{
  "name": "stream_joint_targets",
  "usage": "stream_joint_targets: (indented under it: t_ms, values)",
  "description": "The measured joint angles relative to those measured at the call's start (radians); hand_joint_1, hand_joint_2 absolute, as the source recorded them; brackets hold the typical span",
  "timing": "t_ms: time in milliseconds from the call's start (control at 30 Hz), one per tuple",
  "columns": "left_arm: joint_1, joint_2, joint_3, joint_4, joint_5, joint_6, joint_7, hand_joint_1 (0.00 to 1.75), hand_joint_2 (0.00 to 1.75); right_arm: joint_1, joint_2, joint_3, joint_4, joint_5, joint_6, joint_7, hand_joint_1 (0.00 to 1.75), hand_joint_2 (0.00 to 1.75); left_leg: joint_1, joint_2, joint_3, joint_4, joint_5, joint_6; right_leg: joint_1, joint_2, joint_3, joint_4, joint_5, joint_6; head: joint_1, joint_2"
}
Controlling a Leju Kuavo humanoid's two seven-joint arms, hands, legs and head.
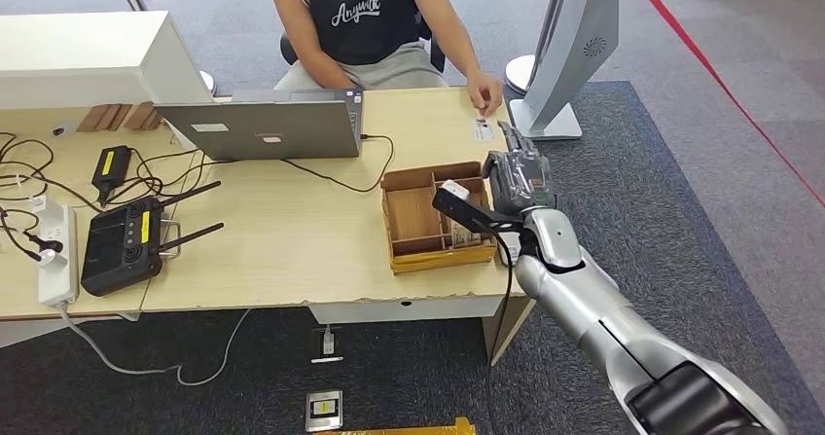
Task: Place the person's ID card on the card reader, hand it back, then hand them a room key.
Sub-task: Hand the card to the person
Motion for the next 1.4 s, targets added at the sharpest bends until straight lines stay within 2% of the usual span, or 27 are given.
stream_joint_targets:
  t_ms: [33,133,167,367,567,767,1000,1400]
  values:
    - [0.000,0.000,0.000,0.000,0.000,0.000,0.000,0.00,0.00,0.000,-0.003,-0.002,-0.009,0.000,0.002,0.001,1.60,1.75,0.000,0.000,0.000,0.000,0.000,0.000,0.000,0.000,0.000,0.000,0.000,0.000,0.000,0.000]
    - [0.000,-0.001,0.000,0.000,0.000,0.000,-0.001,0.00,0.00,0.000,-0.010,-0.007,-0.029,0.002,0.003,0.007,0.32,1.75,0.000,0.000,0.000,0.000,0.000,0.000,0.000,0.000,0.000,0.000,0.000,0.000,0.000,0.000]
    - [0.000,-0.002,0.000,0.000,0.000,0.000,-0.001,0.00,0.00,0.000,-0.012,-0.009,-0.034,0.003,0.004,0.008,0.02,1.75,0.000,0.000,0.000,0.000,0.000,0.000,0.000,0.000,0.000,0.000,0.000,0.000,0.000,0.000]
    - [0.000,-0.004,0.000,0.000,0.001,0.000,0.002,0.00,0.00,0.009,-0.016,-0.018,-0.046,-0.031,0.020,-0.013,0.00,1.75,0.000,0.000,0.000,0.000,0.000,0.000,0.000,0.000,0.000,0.000,0.000,0.000,0.000,0.000]
    - [0.001,-0.004,0.000,0.000,0.005,0.001,0.008,0.00,0.00,0.033,-0.021,-0.025,-0.072,-0.130,0.196,-0.111,0.00,1.75,0.000,0.000,0.000,0.000,0.000,0.000,0.000,0.000,0.000,0.000,0.000,0.000,0.000,0.000]
    - [0.001,-0.003,0.001,0.000,0.010,0.000,0.010,0.00,0.00,0.053,-0.037,-0.021,-0.109,-0.150,0.269,-0.123,0.00,1.75,0.000,0.000,0.000,0.000,0.000,0.000,0.000,0.000,0.000,0.000,0.000,0.000,0.000,0.000]
    - [0.001,-0.003,0.006,0.000,0.014,0.006,0.004,0.00,0.00,0.076,-0.050,-0.011,-0.119,-0.163,0.309,-0.129,0.00,1.75,0.000,0.000,0.000,0.000,0.000,0.000,0.000,0.000,0.000,0.000,0.000,0.000,0.000,0.000]
    - [0.001,-0.003,0.013,0.000,0.017,0.006,0.009,0.00,0.00,0.087,-0.065,-0.003,-0.115,-0.179,0.312,-0.139,0.00,1.75,0.000,0.000,0.000,0.000,0.000,0.000,0.000,0.000,0.000,0.000,0.000,0.000,0.000,0.000]
